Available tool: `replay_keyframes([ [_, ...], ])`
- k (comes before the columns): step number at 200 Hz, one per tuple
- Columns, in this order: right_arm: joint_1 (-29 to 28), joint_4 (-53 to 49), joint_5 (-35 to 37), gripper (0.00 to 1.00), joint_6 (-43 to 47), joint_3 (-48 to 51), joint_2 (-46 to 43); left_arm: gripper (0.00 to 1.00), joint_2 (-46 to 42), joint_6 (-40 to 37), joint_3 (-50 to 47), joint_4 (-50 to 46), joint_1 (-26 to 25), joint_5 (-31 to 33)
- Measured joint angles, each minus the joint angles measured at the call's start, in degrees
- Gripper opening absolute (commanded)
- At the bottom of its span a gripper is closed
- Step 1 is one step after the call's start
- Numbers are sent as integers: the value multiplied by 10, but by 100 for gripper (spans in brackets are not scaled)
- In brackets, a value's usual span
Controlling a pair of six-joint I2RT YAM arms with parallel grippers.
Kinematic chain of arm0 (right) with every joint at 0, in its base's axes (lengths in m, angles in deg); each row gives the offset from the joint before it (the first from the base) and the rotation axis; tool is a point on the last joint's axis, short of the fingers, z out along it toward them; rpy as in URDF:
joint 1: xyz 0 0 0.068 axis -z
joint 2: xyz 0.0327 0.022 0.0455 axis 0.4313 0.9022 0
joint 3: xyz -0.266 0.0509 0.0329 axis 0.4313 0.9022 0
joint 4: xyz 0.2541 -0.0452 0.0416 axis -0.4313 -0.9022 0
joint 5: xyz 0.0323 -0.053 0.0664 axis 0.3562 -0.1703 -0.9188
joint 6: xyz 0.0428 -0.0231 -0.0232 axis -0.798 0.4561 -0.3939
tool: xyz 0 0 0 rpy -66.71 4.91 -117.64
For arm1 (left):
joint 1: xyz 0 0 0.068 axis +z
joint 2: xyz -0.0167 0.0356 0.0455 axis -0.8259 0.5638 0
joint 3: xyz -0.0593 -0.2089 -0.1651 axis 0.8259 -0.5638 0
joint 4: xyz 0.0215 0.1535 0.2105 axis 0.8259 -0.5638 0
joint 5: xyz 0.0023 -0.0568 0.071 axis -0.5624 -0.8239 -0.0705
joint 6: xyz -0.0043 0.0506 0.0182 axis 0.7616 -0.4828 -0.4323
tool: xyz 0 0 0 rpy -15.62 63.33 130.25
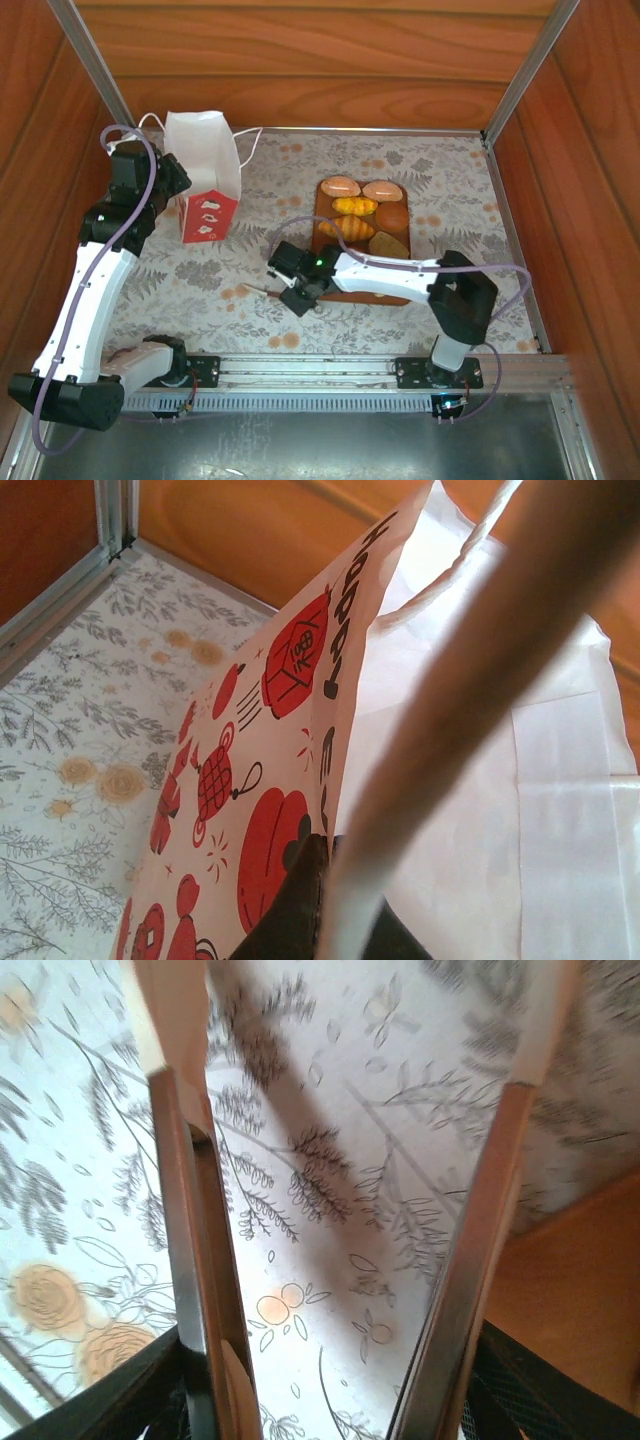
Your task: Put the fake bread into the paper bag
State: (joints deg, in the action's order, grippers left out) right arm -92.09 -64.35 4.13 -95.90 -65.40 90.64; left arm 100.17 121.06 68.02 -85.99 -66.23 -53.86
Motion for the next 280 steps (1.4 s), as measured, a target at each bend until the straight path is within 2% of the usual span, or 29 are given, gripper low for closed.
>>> replay_keyframes([
  [37,17,-9,29,64,-14,2,-89,0,-3,0,-6,1,0,-1],
  [78,77,-43,36,64,-30,2,-176,0,-3,0,-10,1,0,-17],
  [150,210,-154,42,65,-5,-5,-299,0,-3,20,-17,28,0,-126],
  [208,307,-199,60,65,88,-14,-307,0,-2,55,-62,56,-19,-191],
  [280,338,-170,103,65,245,-43,-227,0,8,67,-80,74,-70,-216],
])
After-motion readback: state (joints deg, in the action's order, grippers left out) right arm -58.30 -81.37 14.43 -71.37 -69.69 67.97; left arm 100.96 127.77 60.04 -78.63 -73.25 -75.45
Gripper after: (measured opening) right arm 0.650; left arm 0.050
